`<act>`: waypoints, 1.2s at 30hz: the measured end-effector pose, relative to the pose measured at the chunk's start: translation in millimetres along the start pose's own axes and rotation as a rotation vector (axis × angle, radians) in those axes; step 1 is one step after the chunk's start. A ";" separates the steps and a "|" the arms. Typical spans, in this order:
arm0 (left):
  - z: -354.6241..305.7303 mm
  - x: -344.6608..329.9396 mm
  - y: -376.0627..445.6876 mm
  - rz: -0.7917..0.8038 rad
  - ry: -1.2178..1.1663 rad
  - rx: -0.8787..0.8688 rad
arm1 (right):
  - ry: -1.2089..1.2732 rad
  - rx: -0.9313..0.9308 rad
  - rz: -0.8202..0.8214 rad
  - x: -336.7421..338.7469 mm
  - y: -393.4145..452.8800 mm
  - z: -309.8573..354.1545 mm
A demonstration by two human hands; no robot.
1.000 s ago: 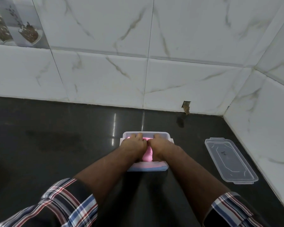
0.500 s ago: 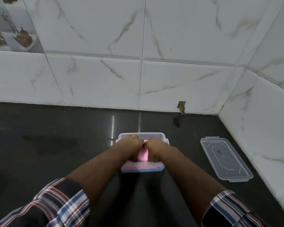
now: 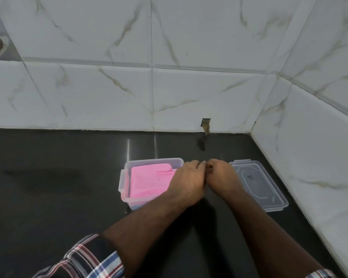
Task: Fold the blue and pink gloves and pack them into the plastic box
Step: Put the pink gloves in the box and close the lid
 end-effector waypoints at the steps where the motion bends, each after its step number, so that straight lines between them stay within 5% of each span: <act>1: -9.2 -9.4 4.9 0.027 -0.010 -0.017 | -0.008 -0.026 0.022 -2.1 -2.9 -13.2; 10: -34.4 -77.7 25.9 0.294 -0.223 0.183 | -0.018 -0.201 0.155 -35.8 -6.0 -120.8; 16: -12.0 -80.1 33.2 0.246 -0.380 0.401 | 0.262 -0.107 0.184 -35.5 -18.0 -87.4; 22: 2.2 -81.8 26.8 0.234 -0.400 0.597 | 0.265 -0.195 0.020 -13.2 -2.8 -114.7; 25: 2.6 -91.1 24.2 0.302 -0.494 0.643 | 0.253 -0.308 0.079 -22.0 2.6 -146.3; 28: -5.0 -95.2 19.7 0.337 -0.684 0.670 | 0.379 -0.356 0.103 -24.8 2.3 -149.6; 36: -11.4 -73.1 30.5 0.243 -1.009 0.647 | 0.808 -0.361 -0.150 32.9 8.7 -133.7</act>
Point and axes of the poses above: each hand's wrist, its own y-axis towards the middle knuckle, its own x-axis out of the back of the hand, z = x × y, the point moved 8 cm from there along y, towards the middle knuckle, and after that the axes turned 5 degrees about z, right-handed, at the moved point
